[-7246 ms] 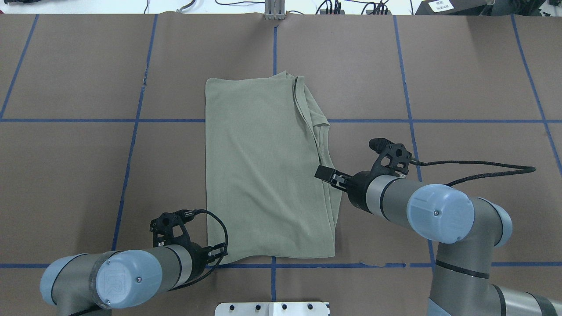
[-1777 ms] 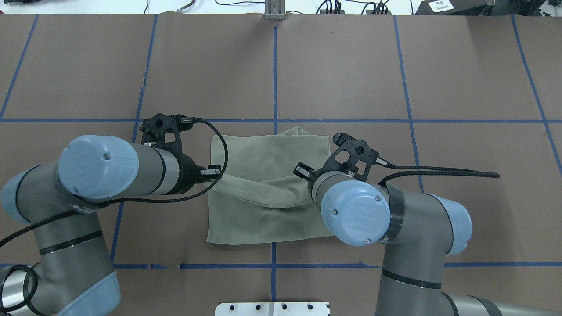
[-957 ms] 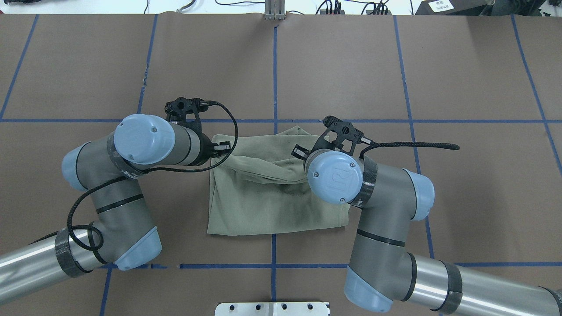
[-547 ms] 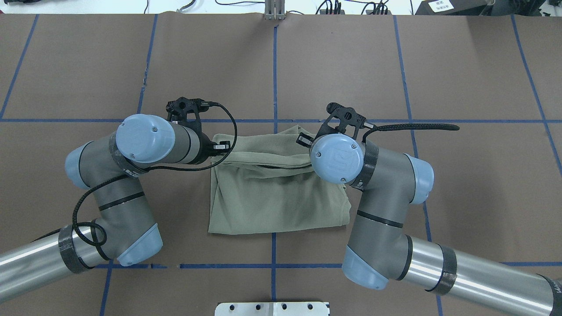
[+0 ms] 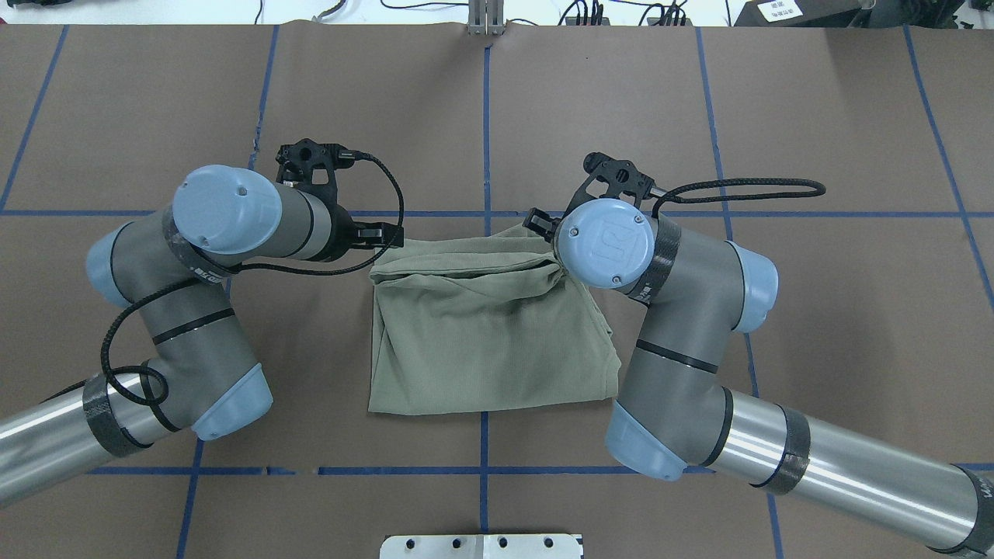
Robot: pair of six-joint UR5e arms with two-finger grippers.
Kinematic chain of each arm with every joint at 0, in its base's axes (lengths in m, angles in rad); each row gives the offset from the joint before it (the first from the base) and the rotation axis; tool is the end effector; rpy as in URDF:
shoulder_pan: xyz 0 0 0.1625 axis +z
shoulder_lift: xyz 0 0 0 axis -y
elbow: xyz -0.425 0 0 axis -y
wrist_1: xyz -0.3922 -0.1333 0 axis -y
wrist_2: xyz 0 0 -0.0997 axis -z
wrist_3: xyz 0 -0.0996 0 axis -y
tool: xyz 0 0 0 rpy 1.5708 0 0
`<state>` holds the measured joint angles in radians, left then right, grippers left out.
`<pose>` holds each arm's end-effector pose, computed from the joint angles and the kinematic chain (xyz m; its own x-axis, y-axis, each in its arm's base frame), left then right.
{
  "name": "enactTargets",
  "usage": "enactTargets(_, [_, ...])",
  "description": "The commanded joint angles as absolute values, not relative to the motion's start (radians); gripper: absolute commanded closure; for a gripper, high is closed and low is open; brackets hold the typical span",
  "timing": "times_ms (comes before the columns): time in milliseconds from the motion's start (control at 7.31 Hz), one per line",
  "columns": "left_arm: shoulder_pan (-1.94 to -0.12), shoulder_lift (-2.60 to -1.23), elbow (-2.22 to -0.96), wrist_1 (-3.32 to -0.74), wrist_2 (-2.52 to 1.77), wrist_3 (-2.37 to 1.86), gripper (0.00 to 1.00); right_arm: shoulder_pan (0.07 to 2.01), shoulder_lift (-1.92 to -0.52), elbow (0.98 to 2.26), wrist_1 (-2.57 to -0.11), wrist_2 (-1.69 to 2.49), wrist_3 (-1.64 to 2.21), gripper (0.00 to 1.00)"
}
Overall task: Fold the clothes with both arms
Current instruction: 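Release the folded edge and raise the right gripper away from the shirt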
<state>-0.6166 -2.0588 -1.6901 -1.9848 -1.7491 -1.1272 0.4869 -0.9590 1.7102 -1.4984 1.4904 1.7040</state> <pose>0.4691 -0.4743 0.2802 0.5761 0.1094 -0.8100 0.2197 0.9338 0.2824 -0.5272 -0.4390 0.2371 0.5264 0.4285 0.7343 -0.5936 0.8036 -0.0433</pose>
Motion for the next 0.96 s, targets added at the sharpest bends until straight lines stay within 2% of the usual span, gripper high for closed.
enactTargets(0, [-0.647, -2.051, -1.698, -1.987, -1.778, -1.065, 0.00, 0.399, -0.927, 1.715, -1.500, 1.479, 1.704, 0.03])
enactTargets(273, [-0.646, -2.049, -1.698, -1.988, -1.779, -1.066, 0.00, 0.316, -0.942, 1.697, -1.505, 1.419, 1.621, 0.07])
enactTargets(410, [-0.646, -2.049, -1.698, -1.988, -1.778, -1.066, 0.00, 0.314, -0.930, 1.666, -1.503, 1.410, 1.509, 0.08])
enactTargets(820, [-0.646, -2.030, -1.729, -1.988, -1.779, -1.071, 0.00, 0.362, -0.885, 1.570, -1.499, 1.410, 1.494, 0.09])
